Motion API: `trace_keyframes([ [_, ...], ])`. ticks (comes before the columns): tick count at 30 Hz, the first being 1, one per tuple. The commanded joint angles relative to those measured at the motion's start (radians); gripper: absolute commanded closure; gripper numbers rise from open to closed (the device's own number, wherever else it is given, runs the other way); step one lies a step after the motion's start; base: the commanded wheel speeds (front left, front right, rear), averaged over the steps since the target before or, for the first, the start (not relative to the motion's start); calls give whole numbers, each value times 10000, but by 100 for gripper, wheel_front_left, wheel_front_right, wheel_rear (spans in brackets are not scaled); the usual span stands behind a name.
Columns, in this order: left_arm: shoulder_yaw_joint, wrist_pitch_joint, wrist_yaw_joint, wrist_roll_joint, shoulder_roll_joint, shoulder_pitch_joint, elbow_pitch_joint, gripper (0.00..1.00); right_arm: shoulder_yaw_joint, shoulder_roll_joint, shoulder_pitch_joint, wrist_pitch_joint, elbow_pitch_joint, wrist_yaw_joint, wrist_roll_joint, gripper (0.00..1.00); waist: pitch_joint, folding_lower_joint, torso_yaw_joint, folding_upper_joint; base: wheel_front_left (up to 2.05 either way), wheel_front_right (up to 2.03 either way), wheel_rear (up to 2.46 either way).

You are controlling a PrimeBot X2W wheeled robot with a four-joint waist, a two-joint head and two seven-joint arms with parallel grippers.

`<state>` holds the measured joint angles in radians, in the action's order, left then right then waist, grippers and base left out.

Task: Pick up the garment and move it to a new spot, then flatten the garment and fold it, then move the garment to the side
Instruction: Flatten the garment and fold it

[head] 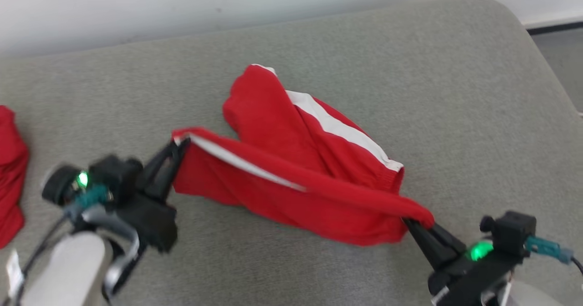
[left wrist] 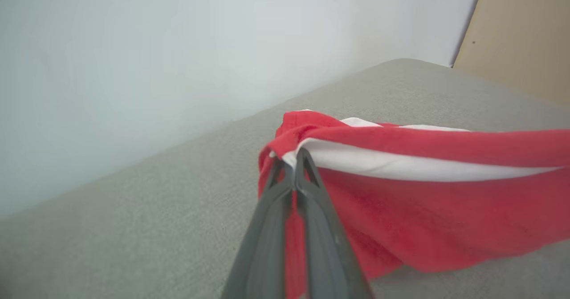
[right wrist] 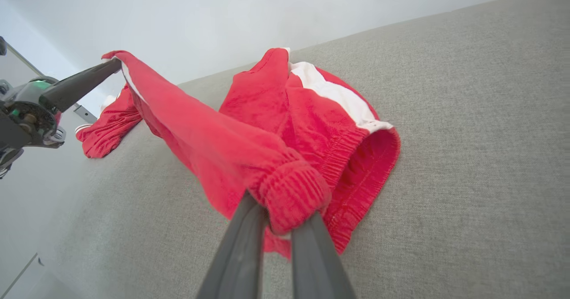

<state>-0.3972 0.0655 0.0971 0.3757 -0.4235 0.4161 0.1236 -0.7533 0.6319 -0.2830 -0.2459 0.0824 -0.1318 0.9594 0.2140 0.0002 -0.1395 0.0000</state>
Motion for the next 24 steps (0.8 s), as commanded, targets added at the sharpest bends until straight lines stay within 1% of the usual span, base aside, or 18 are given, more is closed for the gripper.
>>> trace_keyframes([
  [1, -75, -157, 98, -12, -186, 756, 315, 100, -1, -248, -419, -1, 180, 23, 92, 100, 538, -2, -639, 0, 0, 0, 0],
  [3, -417, -460, 236, -128, -344, 1623, 790, 100, -57, -548, -887, -5, 499, 23, 88, 100, 790, -2, -904, 0, 0, 0, 0],
  [6, -1006, -894, 312, -127, -433, 2881, 1513, 100, -114, -977, -1582, -37, 1102, 23, -21, 100, 1185, -2, -1197, 0, 0, 0, 0],
  [11, -2235, -1241, 309, 59, -694, 4844, 2801, 100, -147, -1672, -2766, -114, 2034, 23, -135, 100, 1905, -2, -1617, 0, 0, 0, 0],
  [14, -2803, -1114, 312, 298, -754, 5884, 3559, 100, -99, -2079, -3380, -149, 2473, 23, -187, 100, 2266, -2, -1859, 0, 0, 0, 0],
  [18, -3135, -884, 313, 487, -768, 6944, 4572, 100, -121, -2538, -3967, -183, 3039, 23, -293, 100, 2621, -2, -2136, 0, 0, 0, 0],
  [19, -3135, -884, 313, 487, -768, 6944, 4572, 100, -121, -2538, -3967, -183, 3039, 23, -293, 100, 2621, -2, -2136, 0, 0, 0, 0],
  [22, -3431, -675, 314, 532, -661, 7516, 5249, 100, -125, -2827, -4263, -201, 3406, 23, -412, 100, 2810, -2, -2239, 0, 0, 0, 0],
  [24, -3731, -532, 314, 562, -573, 7743, 5648, 100, 105, -2994, -4349, -201, 3479, 23, -512, 100, 2862, -2, -2260, 0, 0, 0, 0],
])
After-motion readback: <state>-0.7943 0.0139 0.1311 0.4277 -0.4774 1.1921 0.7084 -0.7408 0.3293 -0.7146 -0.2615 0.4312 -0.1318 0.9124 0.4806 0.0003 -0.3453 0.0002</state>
